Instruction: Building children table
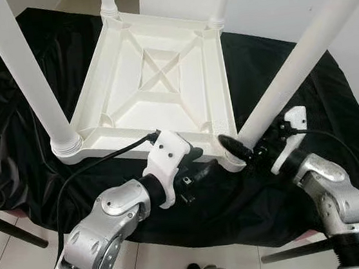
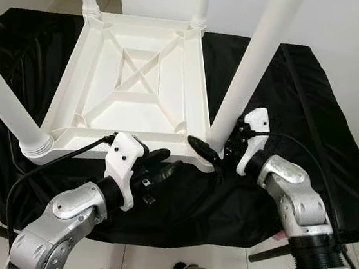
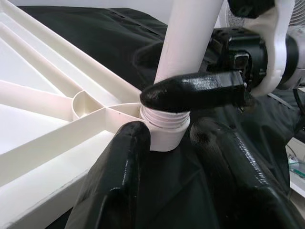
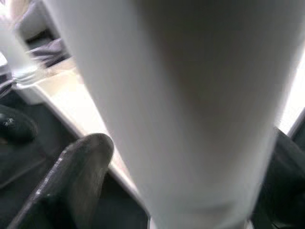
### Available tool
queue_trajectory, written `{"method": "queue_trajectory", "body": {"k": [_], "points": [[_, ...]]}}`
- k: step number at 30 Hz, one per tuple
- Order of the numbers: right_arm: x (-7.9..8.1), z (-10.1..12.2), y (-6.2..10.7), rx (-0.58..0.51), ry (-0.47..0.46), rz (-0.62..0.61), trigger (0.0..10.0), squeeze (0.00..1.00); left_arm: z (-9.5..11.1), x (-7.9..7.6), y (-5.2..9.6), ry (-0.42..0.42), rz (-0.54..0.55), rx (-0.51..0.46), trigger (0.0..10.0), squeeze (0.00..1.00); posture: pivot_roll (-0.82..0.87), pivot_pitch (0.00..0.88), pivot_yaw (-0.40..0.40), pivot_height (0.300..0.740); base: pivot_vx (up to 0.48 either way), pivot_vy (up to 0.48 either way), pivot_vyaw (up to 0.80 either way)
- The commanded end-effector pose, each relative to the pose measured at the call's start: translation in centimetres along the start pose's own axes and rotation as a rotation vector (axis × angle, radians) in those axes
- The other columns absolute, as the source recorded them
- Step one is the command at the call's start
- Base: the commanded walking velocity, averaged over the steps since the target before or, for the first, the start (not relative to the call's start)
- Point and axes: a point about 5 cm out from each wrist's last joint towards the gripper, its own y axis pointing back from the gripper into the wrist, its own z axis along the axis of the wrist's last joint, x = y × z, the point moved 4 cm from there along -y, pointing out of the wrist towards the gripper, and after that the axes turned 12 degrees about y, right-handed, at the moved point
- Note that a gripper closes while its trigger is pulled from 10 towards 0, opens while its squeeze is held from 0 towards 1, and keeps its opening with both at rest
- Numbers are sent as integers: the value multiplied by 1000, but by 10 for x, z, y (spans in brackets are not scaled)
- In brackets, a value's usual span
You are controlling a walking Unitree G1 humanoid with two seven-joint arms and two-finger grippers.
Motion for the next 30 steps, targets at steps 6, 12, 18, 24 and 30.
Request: {"method": "queue_trajectory", "body": {"k": [6, 12, 18, 24, 30], "points": [[2, -15, -5, 41, 5, 120, 10000, 0, 3, -1, -1, -9, 8, -9, 10000, 0, 112, 174, -128, 740, 0, 0, 0], [-9, -23, -6, 61, 37, 99, 0, 0, 4, 1, 0, -9, 21, -13, 10000, 0, 111, 180, -129, 740, 0, 0, 0], [-18, -24, 1, 47, 8, 22, 0, 0, 4, 0, -1, -3, 11, -14, 10000, 0, 91, 187, -123, 740, 0, 0, 0], [-14, -23, 4, 28, -14, -24, 0, 0, 4, -1, -1, -1, 5, -12, 10000, 0, 85, 189, -123, 740, 0, 0, 0], [-9, -24, 5, 36, -28, -158, 0, 0, 3, -3, -1, 6, -2, -9, 10000, 0, 75, 202, -126, 740, 0, 0, 0]]}}
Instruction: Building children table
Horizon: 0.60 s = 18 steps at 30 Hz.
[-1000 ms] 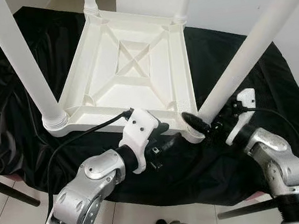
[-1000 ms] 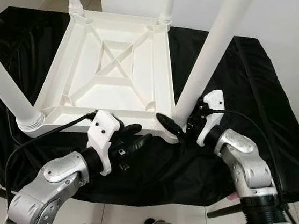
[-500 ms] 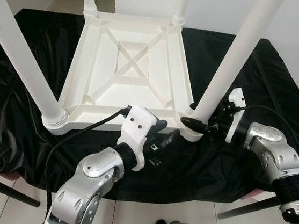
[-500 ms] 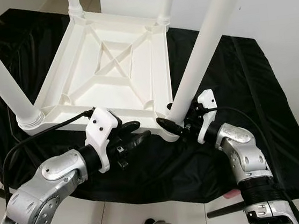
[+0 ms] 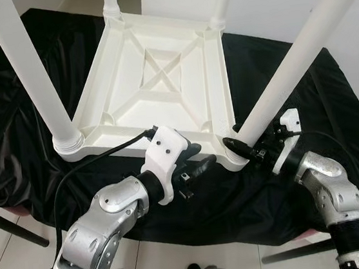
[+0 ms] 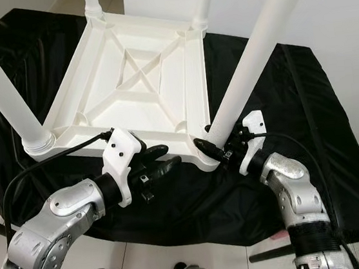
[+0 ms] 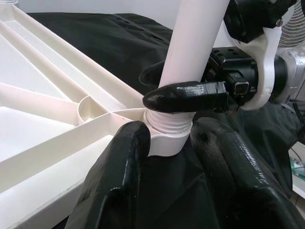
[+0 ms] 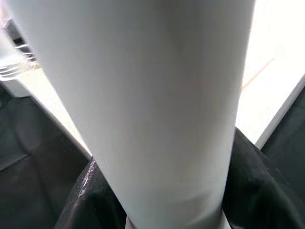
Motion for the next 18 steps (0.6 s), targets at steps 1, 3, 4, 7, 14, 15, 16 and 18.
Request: {"method": "queue_trajectory", "body": {"k": [1, 3, 4, 7, 14, 15, 16, 18], "points": [[1, -9, 5, 46, -42, -114, 0, 0, -2, -5, -2, 13, -10, 6, 10000, 0, 75, 202, -126, 740, 0, 0, 0], [1, -11, 5, 66, -40, -165, 0, 0, -2, -6, -2, 13, -11, 6, 10000, 0, 73, 206, -129, 740, 0, 0, 0], [1, -11, 5, 66, -40, -165, 0, 0, -2, -6, -2, 13, -11, 6, 10000, 0, 73, 206, -129, 740, 0, 0, 0], [8, -11, 4, 88, -59, -243, 0, 0, -2, -6, -1, 17, -8, 3, 10000, 0, 70, 213, -131, 740, 0, 0, 0], [18, -8, 1, 122, -116, -464, 0, 0, -3, -9, -1, 25, -13, 6, 10000, 0, 64, 223, -125, 740, 0, 0, 0], [20, -7, 0, 139, -110, -513, 0, 0, -3, -9, -1, 26, -15, 7, 10000, 0, 59, 226, -120, 740, 0, 0, 0], [22, -7, 0, 148, -104, -541, 0, 0, -3, -9, -1, 26, -16, 7, 10000, 0, 59, 226, -120, 740, 0, 0, 0], [24, -10, 0, 187, -104, -580, 0, 0, -4, -9, -1, 27, -18, 8, 10000, 0, 58, 227, -122, 740, 0, 0, 0]]}}
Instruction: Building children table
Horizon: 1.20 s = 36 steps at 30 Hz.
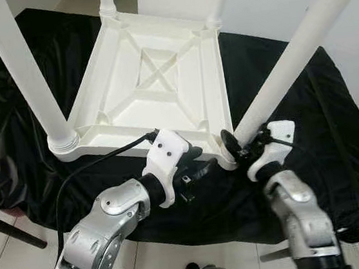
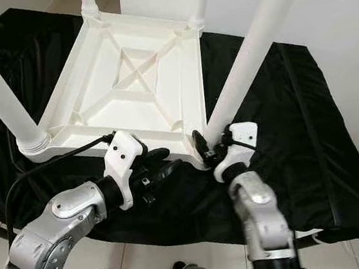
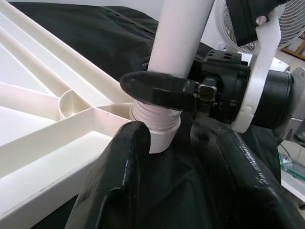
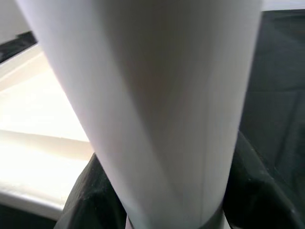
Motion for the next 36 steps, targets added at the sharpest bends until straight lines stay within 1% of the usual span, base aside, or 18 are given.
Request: {"method": "queue_trajectory", "body": {"k": [1, 2, 3, 5, 7, 11, 12, 16, 17, 18, 19, 22, 24, 27, 30, 33, 34, 36], "points": [[-4, -24, 6, 131, 12, -96, 0, 0, 1, -8, -1, 3, -15, -7, 10000, 0, 60, 226, -121, 740, 0, 0, 0], [-4, -29, 7, 175, 36, -148, 0, 0, 1, -8, -1, 4, -17, -7, 10000, 0, 60, 226, -121, 740, 0, 0, 0], [-4, -29, 7, 175, 36, -148, 0, 0, 1, -8, -1, 4, -17, -7, 10000, 0, 60, 226, -121, 740, 0, 0, 0], [-4, -39, 12, 260, 38, -252, 0, 0, 1, -8, -2, 5, -19, -8, 10000, 0, 58, 227, -120, 740, 0, 0, 0], [-2, -34, 10, 247, 77, -259, 0, 0, 1, -9, -2, 7, -19, -10, 10000, 0, 60, 225, -122, 740, 0, 0, 0], [1, -29, 9, 223, 51, -237, 0, 0, 1, -9, -3, 8, -18, -12, 10000, 0, 64, 221, -130, 740, 0, 0, 0], [3, -29, 9, 222, 39, -222, 1569, 0, 2, -8, -3, 7, -16, -12, 10000, 0, 64, 221, -130, 740, 0, 0, 0], [3, -29, 9, 225, 41, -221, 1569, 0, 2, -8, -3, 7, -14, -13, 10000, 0, 64, 217, -133, 740, 0, 0, 0], [1, -27, 7, 214, 23, -224, 10000, 0, 2, -7, -3, 5, -8, -17, 10000, 0, 66, 214, -138, 740, 0, 0, 0], [1, -27, 6, 207, 7, -218, 10000, 0, 2, -7, -3, 5, -7, -18, 10000, 0, 66, 214, -138, 740, 0, 0, 0], [0, -26, 5, 196, -2, -206, 10000, 1000, 2, -7, -3, 5, -6, -19, 10000, 0, 68, 209, -143, 740, 0, 0, 0], [-1, -23, 4, 175, -24, -181, 10000, 1000, 2, -7, -3, 6, -5, -19, 10000, 0, 68, 209, -143, 740, 0, 0, 0], [-5, -18, 0, 132, -53, -112, 10000, 1000, 1, -7, -3, 6, -4, -17, 10000, 0, 73, 201, -144, 740, 0, 0, 0], [-13, -14, -3, 78, -60, -6, 10000, 1000, -1, -6, -1, 3, -2, -9, 10000, 0, 83, 196, -142, 740, 0, 0, 0], [-15, -13, -4, 67, -66, 15, 10000, 1000, -1, -6, -1, 3, -1, -7, 10000, 0, 83, 196, -142, 740, 0, 0, 0], [-19, -5, -4, 1, -29, 241, 10000, 1000, -2, -4, 0, 0, -1, 2, 10000, 0, 90, 190, -131, 740, 0, 0, 0], [-20, -3, -3, -16, -10, 309, 10000, 0, -3, -4, 1, -3, -3, 5, 10000, 0, 92, 188, -129, 740, 0, 0, 0], [-22, -2, -3, -30, 1, 385, 10000, 0, -2, -4, 1, -5, -4, 7, 10000, 0, 94, 183, -123, 740, 0, 0, 0]]}}
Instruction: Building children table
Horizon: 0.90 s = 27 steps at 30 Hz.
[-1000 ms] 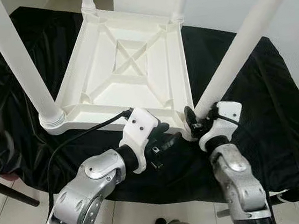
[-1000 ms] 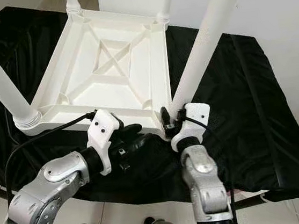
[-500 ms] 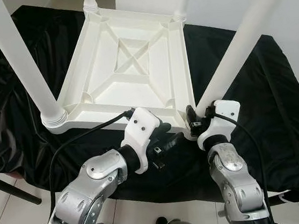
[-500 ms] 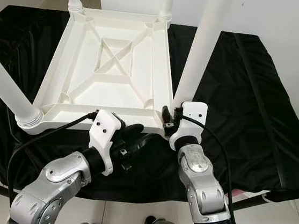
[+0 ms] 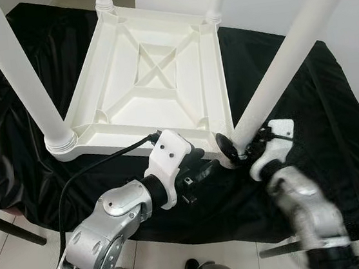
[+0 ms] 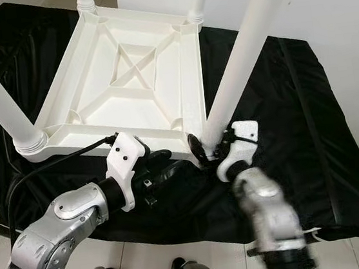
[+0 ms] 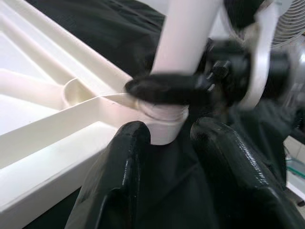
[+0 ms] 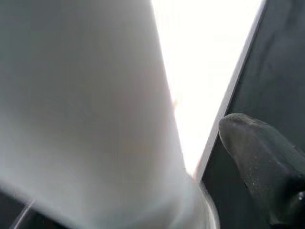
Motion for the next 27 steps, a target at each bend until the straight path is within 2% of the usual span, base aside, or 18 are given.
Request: {"method": "queue_trajectory", "body": {"k": [1, 5, 8, 12, 16, 21, 22, 23, 24, 25, 27], "points": [[-2, -1, 3, -17, -13, 40, 10000, 0, 0, -5, 0, -1, -14, -4, 10000, 0, 94, 183, -123, 740, 0, 0, 0], [-6, 0, 2, -27, 21, 134, 10000, 0, 1, -4, 0, -8, -14, -3, 10000, 0, 101, 177, -119, 740, 0, 0, 0], [-4, -4, 0, -18, 50, 294, 10000, 0, 3, -2, 0, -13, -13, -6, 10000, 0, 104, 174, -106, 740, 0, 0, 0], [-4, -8, -1, -2, 65, 357, 10000, 0, 4, -1, 0, -16, -12, -6, 10000, 0, 106, 175, -103, 740, 0, 0, 0], [-11, -6, -9, -2, 105, 426, 10000, 0, 5, 0, 1, -18, -6, -8, 10000, 0, 114, 178, -100, 740, 0, 0, 0], [-15, -1, -13, -21, 119, 446, 10000, 0, 5, 0, 1, -16, -4, -9, 10000, 0, 115, 179, -99, 740, 0, 0, 0], [-15, 0, -13, -28, 130, 454, 8078, 0, 5, 0, 1, -16, -3, -9, 10000, 0, 115, 179, -99, 740, 0, 0, 0], [-15, 0, -13, -28, 130, 454, 8078, 0, 5, 0, 1, -16, -3, -9, 10000, 0, 115, 179, -99, 740, 0, 0, 0], [-16, 2, -14, -35, 137, 457, 3725, 0, 5, 0, 1, -16, -3, -9, 10000, 0, 115, 179, -99, 740, 0, 0, 0], [-17, 3, -14, -39, 140, 468, 0, 0, 5, 0, 1, -16, -3, -10, 10000, 0, 113, 183, -100, 740, 0, 0, 0], [-18, 4, -14, -42, 142, 474, 0, 0, 6, 0, 1, -16, -3, -10, 10000, 0, 113, 183, -100, 740, 0, 0, 0]]}}
